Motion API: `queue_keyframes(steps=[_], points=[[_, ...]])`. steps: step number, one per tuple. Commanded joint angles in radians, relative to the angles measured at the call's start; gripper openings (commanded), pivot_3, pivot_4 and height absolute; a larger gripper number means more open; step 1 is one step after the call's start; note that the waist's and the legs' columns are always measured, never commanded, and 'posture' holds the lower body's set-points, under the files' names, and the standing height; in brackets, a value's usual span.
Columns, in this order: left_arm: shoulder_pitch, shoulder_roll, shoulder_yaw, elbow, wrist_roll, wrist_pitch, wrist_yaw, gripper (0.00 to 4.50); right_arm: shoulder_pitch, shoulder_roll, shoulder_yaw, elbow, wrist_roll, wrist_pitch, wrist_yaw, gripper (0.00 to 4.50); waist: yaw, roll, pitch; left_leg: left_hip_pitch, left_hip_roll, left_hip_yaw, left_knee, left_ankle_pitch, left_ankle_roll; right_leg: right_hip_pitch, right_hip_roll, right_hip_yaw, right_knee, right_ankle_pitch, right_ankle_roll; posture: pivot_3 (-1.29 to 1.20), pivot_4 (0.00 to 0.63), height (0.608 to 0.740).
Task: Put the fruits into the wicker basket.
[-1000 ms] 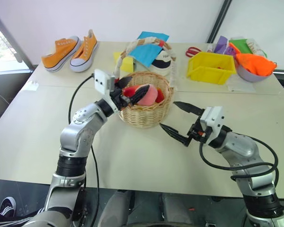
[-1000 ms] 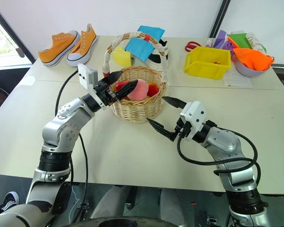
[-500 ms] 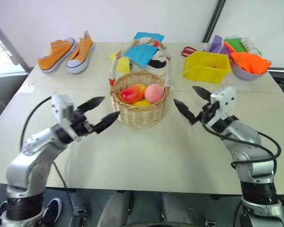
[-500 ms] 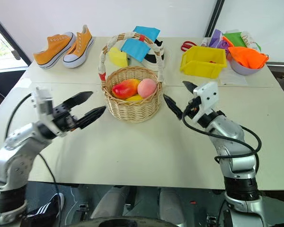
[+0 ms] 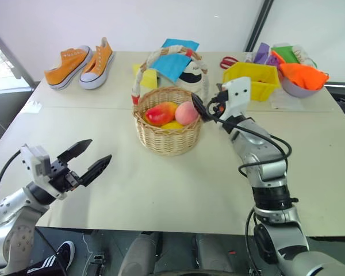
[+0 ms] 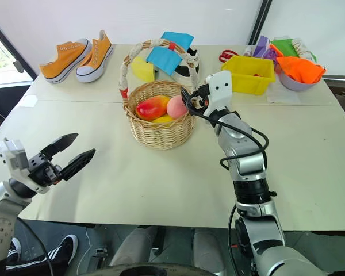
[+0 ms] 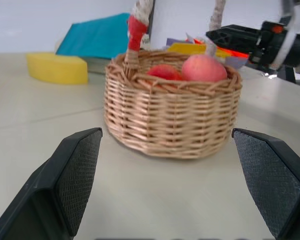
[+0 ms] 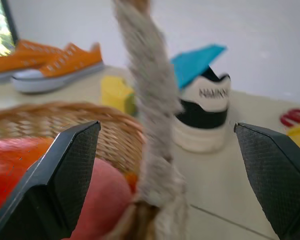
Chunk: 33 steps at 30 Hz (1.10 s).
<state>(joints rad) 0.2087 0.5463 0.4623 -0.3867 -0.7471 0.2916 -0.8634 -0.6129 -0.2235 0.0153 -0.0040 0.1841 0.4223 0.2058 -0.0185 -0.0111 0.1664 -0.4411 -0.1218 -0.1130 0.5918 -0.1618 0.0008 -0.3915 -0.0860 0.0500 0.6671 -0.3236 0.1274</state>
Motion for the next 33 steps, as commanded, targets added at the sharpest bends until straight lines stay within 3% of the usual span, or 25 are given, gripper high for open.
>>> queue_keyframes(steps=[1, 4, 11, 19, 28, 33], points=[[0.009, -0.006, 0.042, -0.035, -0.016, -0.036, 0.012, 4.45, -0.071, 0.012, -0.015, 0.034, -0.020, -0.067, -0.005, 4.50, -0.001, 0.000, 0.000, 0.000, 0.000, 0.000, 0.000, 0.000, 0.000, 0.000, 0.000, 0.000, 0.000, 0.000, 0.000, 0.00, 0.150, 0.740], [0.011, -0.015, 0.032, -0.047, -0.022, -0.042, 0.028, 4.50, -0.091, 0.014, -0.030, 0.068, -0.026, -0.084, -0.012, 3.63, 0.000, 0.000, 0.000, 0.000, 0.000, 0.000, 0.000, 0.001, 0.001, 0.000, 0.000, 0.000, 0.000, 0.000, 0.000, 0.00, 0.150, 0.740], [-0.010, -0.022, 0.006, -0.042, -0.017, -0.044, 0.044, 4.50, -0.073, 0.014, -0.038, 0.055, -0.013, -0.083, 0.007, 0.02, 0.001, 0.000, 0.000, 0.000, 0.000, 0.000, 0.000, 0.001, 0.001, 0.000, 0.000, 0.000, 0.000, 0.000, 0.000, 0.00, 0.150, 0.740], [-0.117, -0.046, -0.068, -0.011, -0.024, -0.006, 0.081, 4.50, -0.032, -0.049, -0.112, -0.022, 0.006, -0.071, 0.020, 0.02, 0.009, 0.000, 0.000, 0.000, 0.000, 0.000, 0.000, 0.001, 0.001, 0.000, 0.000, 0.000, 0.000, 0.000, 0.000, 0.00, 0.150, 0.740], [-0.408, -0.133, -0.347, 0.115, 0.094, 0.031, 0.098, 4.50, 0.157, -0.328, -0.461, -0.110, 0.062, -0.032, 0.023, 0.02, 0.030, 0.001, 0.000, -0.001, -0.001, 0.000, 0.000, 0.001, 0.003, 0.001, -0.001, 0.000, -0.002, 0.000, 0.000, 0.00, 0.150, 0.740], [-0.504, -0.184, -0.402, 0.198, 0.110, 0.021, 0.066, 4.50, 0.246, -0.379, -0.550, -0.145, 0.065, -0.025, 0.016, 0.02, 0.001, 0.002, 0.000, -0.002, 0.000, 0.002, -0.001, 0.001, 0.003, 0.003, 0.000, 0.001, 0.000, 0.000, 0.001, 0.00, 0.150, 0.740]])
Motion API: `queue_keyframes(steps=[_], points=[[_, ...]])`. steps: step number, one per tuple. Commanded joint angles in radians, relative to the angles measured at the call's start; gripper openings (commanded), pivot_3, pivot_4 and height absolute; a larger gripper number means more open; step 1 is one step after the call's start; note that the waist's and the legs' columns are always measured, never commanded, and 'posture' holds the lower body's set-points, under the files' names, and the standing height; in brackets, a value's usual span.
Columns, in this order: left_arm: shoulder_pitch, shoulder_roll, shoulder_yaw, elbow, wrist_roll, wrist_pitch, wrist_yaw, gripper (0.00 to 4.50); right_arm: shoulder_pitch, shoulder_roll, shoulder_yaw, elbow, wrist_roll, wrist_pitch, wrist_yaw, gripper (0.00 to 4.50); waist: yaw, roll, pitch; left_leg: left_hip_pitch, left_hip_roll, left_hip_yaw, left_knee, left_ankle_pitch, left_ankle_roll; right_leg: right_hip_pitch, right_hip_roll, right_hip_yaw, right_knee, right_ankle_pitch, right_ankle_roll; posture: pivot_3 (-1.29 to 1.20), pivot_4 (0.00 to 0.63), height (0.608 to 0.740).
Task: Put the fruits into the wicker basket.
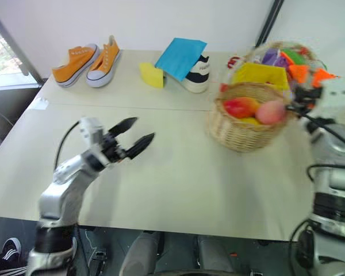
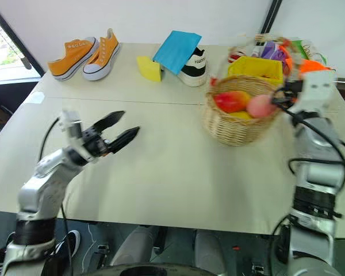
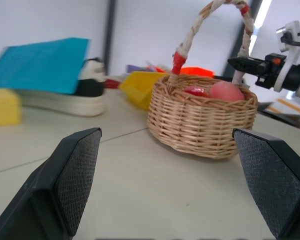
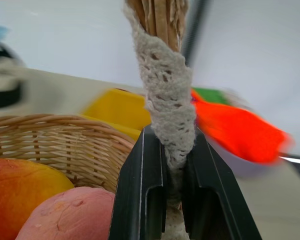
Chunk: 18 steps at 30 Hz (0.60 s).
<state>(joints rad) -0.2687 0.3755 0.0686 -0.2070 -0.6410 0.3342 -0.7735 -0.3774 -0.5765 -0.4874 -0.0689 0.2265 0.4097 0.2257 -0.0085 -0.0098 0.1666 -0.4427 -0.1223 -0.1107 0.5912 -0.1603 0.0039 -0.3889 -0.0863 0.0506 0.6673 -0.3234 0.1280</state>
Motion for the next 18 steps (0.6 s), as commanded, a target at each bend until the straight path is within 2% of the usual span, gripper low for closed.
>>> queue_keyframes(steps=[1, 5, 9, 14, 18], points=[[-0.045, -0.020, -0.021, 0.038, 0.011, -0.027, -0.037, 4.50, 0.026, -0.030, -0.068, -0.075, 0.019, -0.021, -0.009, 0.02, -0.014, 0.001, 0.000, 0.000, 0.001, 0.000, 0.000, 0.000, 0.000, -0.001, 0.001, 0.000, 0.001, 0.000, 0.000, 0.00, 0.150, 0.740], [-0.085, -0.019, -0.040, 0.088, 0.026, -0.030, -0.078, 4.50, 0.062, -0.042, -0.112, -0.030, -0.002, -0.074, -0.029, 0.02, -0.014, 0.002, -0.001, 0.001, 0.003, 0.000, 0.001, 0.001, -0.001, 0.000, 0.003, 0.000, 0.004, 0.000, 0.000, 0.00, 0.150, 0.740], [-0.095, -0.013, -0.035, 0.110, 0.032, -0.035, -0.097, 4.50, 0.074, -0.057, -0.097, 0.020, -0.029, -0.144, -0.024, 0.02, -0.006, 0.002, -0.001, 0.001, 0.002, 0.000, 0.003, 0.001, -0.001, 0.001, 0.003, 0.000, 0.003, 0.000, 0.000, 0.00, 0.150, 0.740], [-0.073, -0.014, -0.024, 0.098, 0.028, -0.031, -0.096, 4.50, 0.083, -0.050, -0.096, 0.042, -0.012, -0.170, -0.016, 2.08, -0.007, 0.002, -0.001, 0.001, 0.002, 0.000, 0.003, 0.001, -0.001, 0.001, 0.003, 0.000, 0.003, 0.000, 0.000, 0.00, 0.150, 0.740], [-0.064, -0.011, -0.024, 0.101, 0.034, -0.037, -0.100, 4.50, 0.123, -0.035, -0.117, 0.004, -0.011, -0.169, -0.042, 4.11, -0.006, 0.002, -0.001, 0.001, 0.002, 0.000, 0.003, 0.001, -0.001, 0.001, 0.002, 0.000, 0.003, 0.000, 0.000, 0.00, 0.150, 0.740]])
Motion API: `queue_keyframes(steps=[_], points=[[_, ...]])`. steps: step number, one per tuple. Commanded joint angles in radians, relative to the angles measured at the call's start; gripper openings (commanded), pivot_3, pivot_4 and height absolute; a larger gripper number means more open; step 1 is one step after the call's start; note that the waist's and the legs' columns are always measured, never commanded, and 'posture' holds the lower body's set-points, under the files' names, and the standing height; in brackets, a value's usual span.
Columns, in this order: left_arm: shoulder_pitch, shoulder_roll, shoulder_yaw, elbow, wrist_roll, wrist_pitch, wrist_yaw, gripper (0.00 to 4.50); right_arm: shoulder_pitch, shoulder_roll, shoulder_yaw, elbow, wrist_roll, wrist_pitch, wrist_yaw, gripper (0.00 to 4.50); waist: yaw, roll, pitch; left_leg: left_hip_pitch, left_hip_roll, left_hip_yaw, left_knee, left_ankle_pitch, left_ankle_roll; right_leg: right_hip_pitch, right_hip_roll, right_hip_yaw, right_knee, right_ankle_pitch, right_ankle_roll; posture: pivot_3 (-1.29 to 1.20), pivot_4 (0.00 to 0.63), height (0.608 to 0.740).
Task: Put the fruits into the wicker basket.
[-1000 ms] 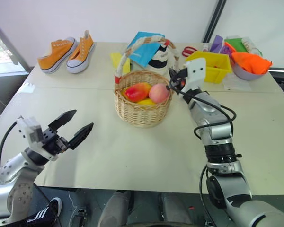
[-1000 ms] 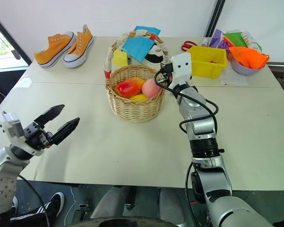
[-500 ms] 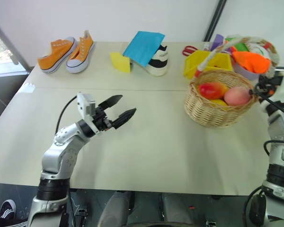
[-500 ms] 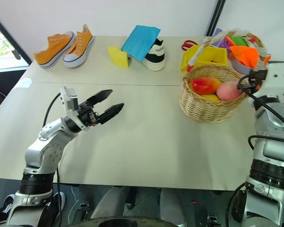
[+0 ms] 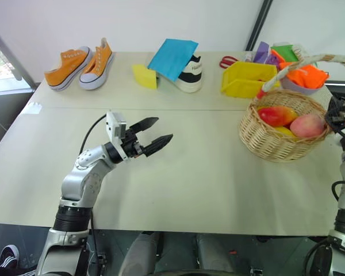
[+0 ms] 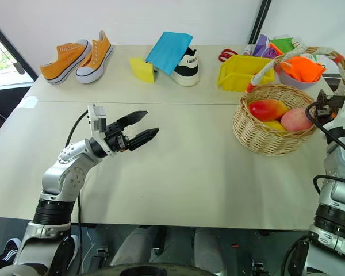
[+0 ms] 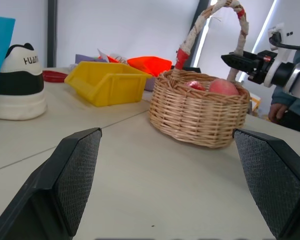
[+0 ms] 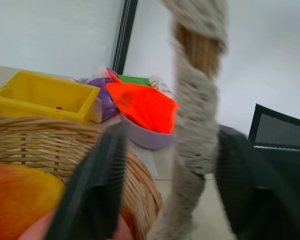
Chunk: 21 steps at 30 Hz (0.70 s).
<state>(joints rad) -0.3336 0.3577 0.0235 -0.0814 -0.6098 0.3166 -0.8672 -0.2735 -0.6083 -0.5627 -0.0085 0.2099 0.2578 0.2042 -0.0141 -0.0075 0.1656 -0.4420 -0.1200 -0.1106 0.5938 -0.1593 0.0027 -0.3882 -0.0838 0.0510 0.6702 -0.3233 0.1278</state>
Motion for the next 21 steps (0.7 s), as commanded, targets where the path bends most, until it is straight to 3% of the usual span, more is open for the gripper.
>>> queue_keyframes(steps=[1, 8, 11, 14, 17, 21], points=[[0.000, 0.007, 0.023, -0.019, 0.003, -0.023, -0.009, 4.50, 0.032, 0.012, -0.054, -0.084, 0.013, -0.007, -0.040, 4.40, 0.001, 0.000, 0.000, 0.000, 0.000, 0.000, 0.000, 0.000, 0.000, 0.000, 0.000, 0.000, 0.000, 0.000, 0.000, 0.00, 0.150, 0.740], [-0.001, 0.009, 0.030, 0.018, 0.008, -0.036, -0.029, 4.50, 0.182, 0.165, -0.109, -0.450, 0.124, 0.111, -0.141, 4.40, 0.000, 0.001, 0.000, 0.000, 0.000, -0.001, 0.000, 0.000, 0.000, 0.000, 0.000, 0.001, 0.000, 0.000, 0.000, 0.00, 0.150, 0.740], [-0.002, 0.021, 0.038, 0.045, 0.021, -0.054, -0.040, 4.50, 0.303, 0.279, -0.071, -0.673, 0.191, 0.138, -0.169, 4.40, 0.003, 0.001, -0.001, 0.000, 0.000, -0.001, 0.000, 0.000, 0.000, 0.000, 0.000, 0.001, 0.000, 0.000, 0.000, 0.00, 0.150, 0.740], [0.000, 0.034, 0.060, 0.062, 0.030, -0.075, -0.034, 4.50, 0.396, 0.342, -0.009, -0.773, 0.194, 0.114, -0.153, 4.40, -0.001, 0.001, -0.001, 0.000, 0.001, -0.002, -0.002, 0.000, -0.001, -0.001, 0.000, 0.000, 0.000, 0.000, 0.000, 0.00, 0.150, 0.740], [0.010, 0.048, 0.094, 0.072, 0.039, -0.084, -0.010, 4.50, 0.443, 0.352, 0.099, -0.794, 0.199, 0.094, -0.085, 4.40, -0.003, 0.001, -0.001, 0.001, 0.001, -0.001, 0.000, 0.000, -0.001, -0.001, 0.000, 0.001, -0.001, 0.000, -0.001, 0.00, 0.150, 0.740], [0.030, 0.081, 0.159, 0.104, 0.081, -0.116, 0.061, 4.50, 0.444, 0.225, 0.280, -0.770, 0.250, 0.134, 0.140, 4.40, -0.005, 0.001, -0.001, 0.003, 0.001, -0.001, -0.001, 0.000, -0.001, -0.001, 0.000, 0.001, -0.002, 0.000, -0.001, 0.00, 0.150, 0.740]])
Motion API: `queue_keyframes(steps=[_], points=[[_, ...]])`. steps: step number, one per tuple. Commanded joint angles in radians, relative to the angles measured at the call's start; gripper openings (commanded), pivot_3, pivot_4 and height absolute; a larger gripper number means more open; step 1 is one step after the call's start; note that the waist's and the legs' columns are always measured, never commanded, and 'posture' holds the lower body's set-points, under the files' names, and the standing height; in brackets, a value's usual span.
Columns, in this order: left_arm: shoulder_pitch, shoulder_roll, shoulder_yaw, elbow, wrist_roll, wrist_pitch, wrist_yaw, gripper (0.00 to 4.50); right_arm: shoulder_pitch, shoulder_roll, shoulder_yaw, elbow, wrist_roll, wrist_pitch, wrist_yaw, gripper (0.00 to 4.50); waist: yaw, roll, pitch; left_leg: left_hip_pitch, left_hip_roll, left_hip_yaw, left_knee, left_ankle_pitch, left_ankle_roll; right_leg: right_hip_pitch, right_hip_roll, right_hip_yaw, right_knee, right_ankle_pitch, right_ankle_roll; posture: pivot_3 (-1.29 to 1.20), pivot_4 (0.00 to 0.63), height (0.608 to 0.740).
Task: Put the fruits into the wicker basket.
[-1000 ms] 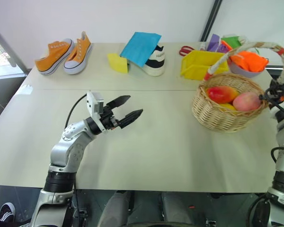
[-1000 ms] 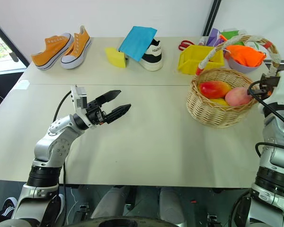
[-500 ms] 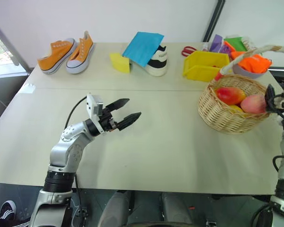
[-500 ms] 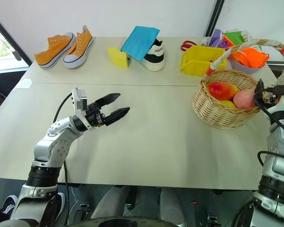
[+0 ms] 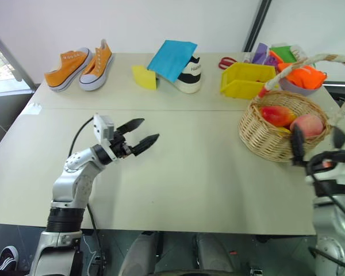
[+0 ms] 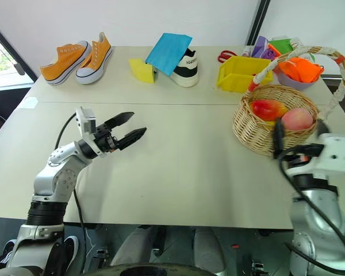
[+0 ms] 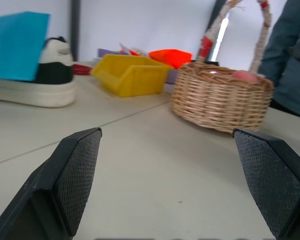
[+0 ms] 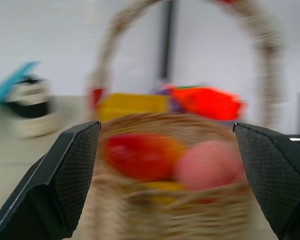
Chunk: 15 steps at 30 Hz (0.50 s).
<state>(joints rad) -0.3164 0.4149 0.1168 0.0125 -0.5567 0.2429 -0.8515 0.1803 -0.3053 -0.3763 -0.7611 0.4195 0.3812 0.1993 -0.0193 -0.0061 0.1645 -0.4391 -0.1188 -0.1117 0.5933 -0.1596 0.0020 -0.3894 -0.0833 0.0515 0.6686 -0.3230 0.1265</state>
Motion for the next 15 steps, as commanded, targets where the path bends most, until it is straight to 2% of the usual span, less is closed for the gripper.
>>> queue_keyframes(steps=[1, 4, 8, 15], points=[[0.018, 0.031, 0.084, 0.021, 0.042, -0.058, 0.066, 4.50, -0.025, -0.104, 0.117, 0.004, 0.069, 0.022, 0.193, 4.40, 0.003, 0.000, 0.000, 0.000, 0.000, 0.000, 0.000, 0.000, 0.000, 0.000, 0.000, 0.000, 0.000, 0.000, 0.000, 0.00, 0.150, 0.740], [0.038, 0.050, 0.145, 0.047, 0.061, -0.090, 0.116, 4.50, -0.118, -0.187, 0.202, 0.113, 0.048, 0.001, 0.312, 4.40, 0.006, -0.001, 0.000, 0.000, 0.001, -0.001, 0.000, 0.000, 0.000, 0.001, 0.000, -0.001, -0.002, 0.000, 0.000, 0.00, 0.150, 0.740], [0.071, 0.074, 0.221, 0.071, 0.093, -0.124, 0.196, 4.50, -0.243, -0.200, 0.283, 0.246, 0.021, -0.029, 0.378, 4.40, 0.008, -0.002, 0.000, -0.001, 0.001, -0.001, 0.000, 0.000, 0.000, 0.001, 0.000, -0.002, -0.003, 0.000, 0.000, 0.00, 0.150, 0.740], [0.142, 0.115, 0.288, 0.073, 0.114, -0.121, 0.255, 4.50, -0.267, -0.220, 0.341, 0.347, -0.013, -0.086, 0.488, 4.40, 0.010, -0.002, 0.000, -0.002, 0.001, -0.002, -0.001, 0.000, 0.000, 0.000, 0.000, -0.002, -0.003, 0.001, 0.000, 0.00, 0.150, 0.740]])
